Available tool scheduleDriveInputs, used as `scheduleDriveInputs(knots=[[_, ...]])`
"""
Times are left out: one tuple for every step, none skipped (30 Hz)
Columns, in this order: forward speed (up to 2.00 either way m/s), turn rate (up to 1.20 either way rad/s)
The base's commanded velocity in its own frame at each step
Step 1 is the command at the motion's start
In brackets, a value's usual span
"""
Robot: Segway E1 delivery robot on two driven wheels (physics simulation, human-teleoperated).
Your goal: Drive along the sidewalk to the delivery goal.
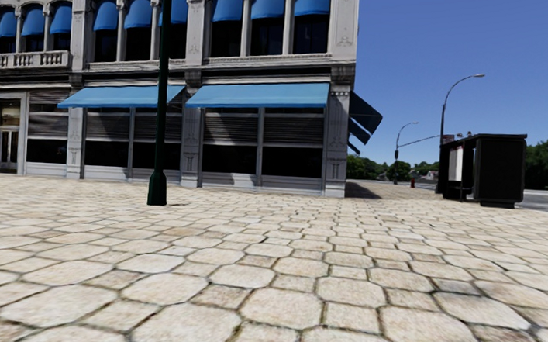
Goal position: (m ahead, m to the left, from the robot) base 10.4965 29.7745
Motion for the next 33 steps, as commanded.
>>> scheduleDriveInputs(knots=[[1.32,0.69],[1.32,0.69],[1.32,0.68],[1.32,0.68],[1.32,0.67],[1.32,0.67],[1.32,0.67],[1.32,0.67],[1.32,0.67],[1.32,0.67],[1.32,0.67],[1.33,0.67],[1.33,0.67],[1.33,0.67],[1.33,0.67],[1.33,0.67],[1.33,0.67],[1.33,0.67],[1.33,0.67],[1.34,0.67],[1.34,0.67],[1.34,0.67],[1.35,0.67],[1.36,0.67],[1.36,0.67],[1.36,0.67],[1.39,0.67],[1.44,0.67],[1.47,0.67],[1.47,0.67],[1.48,0.67],[1.49,0.67],[1.5,0.66]])
